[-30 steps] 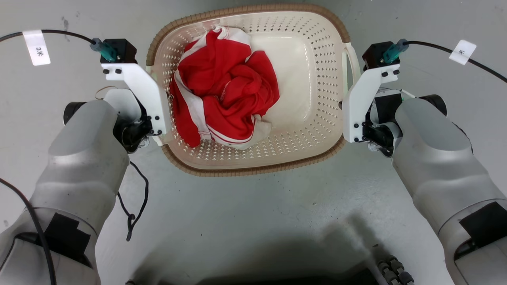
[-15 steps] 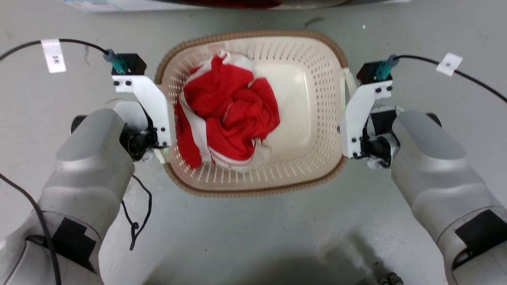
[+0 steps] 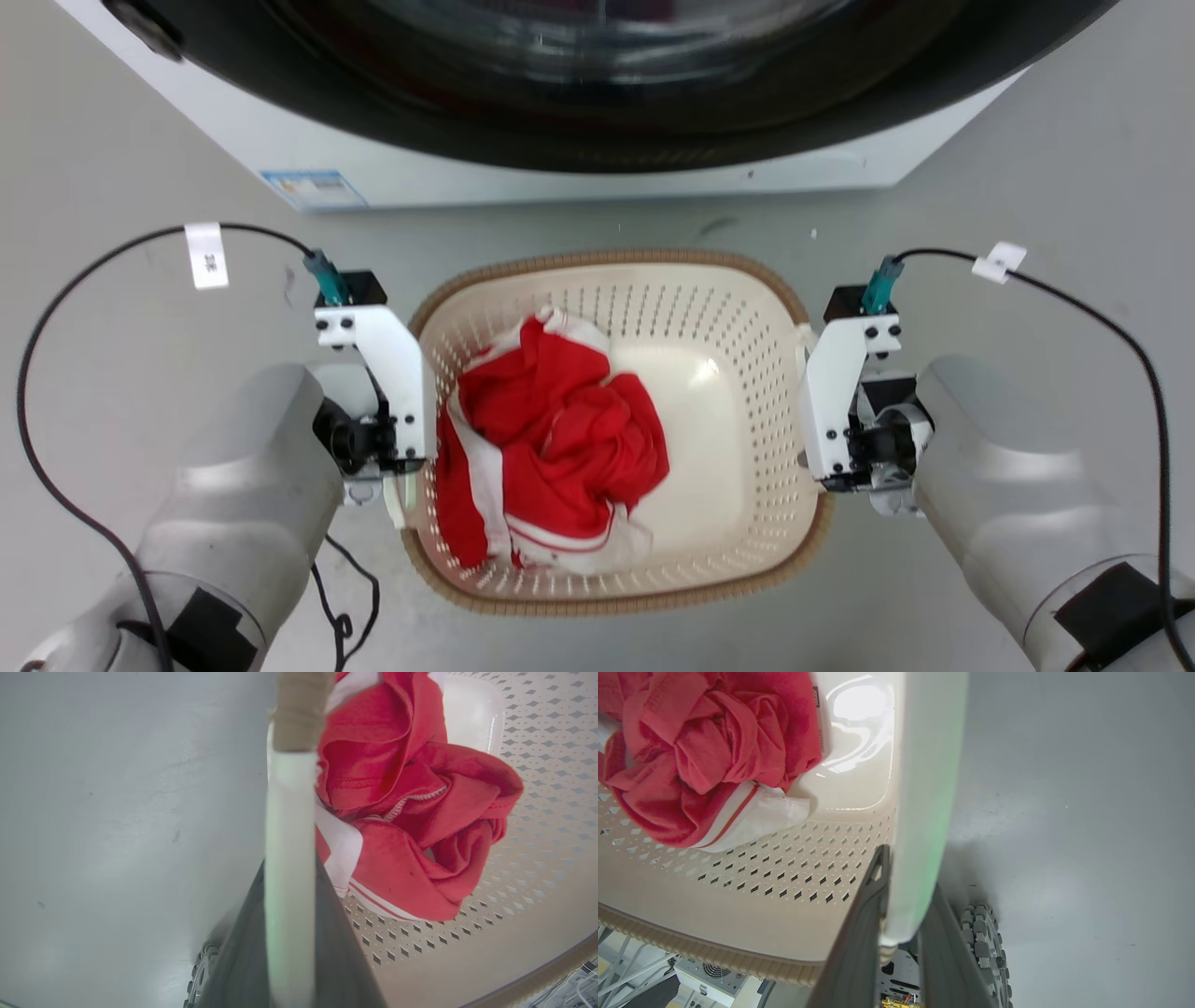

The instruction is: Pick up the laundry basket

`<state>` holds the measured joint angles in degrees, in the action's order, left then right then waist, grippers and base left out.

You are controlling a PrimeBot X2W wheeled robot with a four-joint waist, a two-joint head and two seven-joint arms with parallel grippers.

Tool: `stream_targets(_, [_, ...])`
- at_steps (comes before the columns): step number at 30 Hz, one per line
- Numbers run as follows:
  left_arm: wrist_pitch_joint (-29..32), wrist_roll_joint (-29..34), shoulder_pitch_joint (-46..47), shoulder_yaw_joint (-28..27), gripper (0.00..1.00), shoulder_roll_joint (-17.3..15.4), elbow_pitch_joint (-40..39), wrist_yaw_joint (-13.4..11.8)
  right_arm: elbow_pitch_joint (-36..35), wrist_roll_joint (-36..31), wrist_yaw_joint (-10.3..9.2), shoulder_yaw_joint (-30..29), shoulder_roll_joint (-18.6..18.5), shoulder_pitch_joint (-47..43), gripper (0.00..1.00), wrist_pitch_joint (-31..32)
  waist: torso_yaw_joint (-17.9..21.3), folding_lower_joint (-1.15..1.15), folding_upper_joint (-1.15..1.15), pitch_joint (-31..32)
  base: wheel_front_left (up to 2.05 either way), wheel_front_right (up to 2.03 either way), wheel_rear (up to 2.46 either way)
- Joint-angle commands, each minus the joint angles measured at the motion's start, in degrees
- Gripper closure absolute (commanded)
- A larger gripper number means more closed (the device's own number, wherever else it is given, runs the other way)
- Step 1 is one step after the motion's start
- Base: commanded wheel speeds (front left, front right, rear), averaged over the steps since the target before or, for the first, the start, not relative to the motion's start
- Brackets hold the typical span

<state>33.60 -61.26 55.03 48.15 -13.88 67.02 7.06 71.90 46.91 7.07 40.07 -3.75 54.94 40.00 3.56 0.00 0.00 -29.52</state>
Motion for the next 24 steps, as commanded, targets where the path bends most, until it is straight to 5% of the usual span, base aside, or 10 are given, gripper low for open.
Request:
stream_targets(1, [0.75,-0.85,-1.24,0.45,1.0,2.06,-0.48,0.76,-0.61,1.04,0.76,0.49,1.58,-0.95,1.0,1.29,0.2,0.0,0.0,5.72,0.0,0.0,0.0])
stream_targets(24, [8.77,-6.74,-10.13,1.57,1.0,5.71,2.99,0.77,1.06,7.35,0.77,3.35,1.91,-8.33,1.0,11.32,0.49,0.0,0.0,25.39,0.0,0.0,0.0])
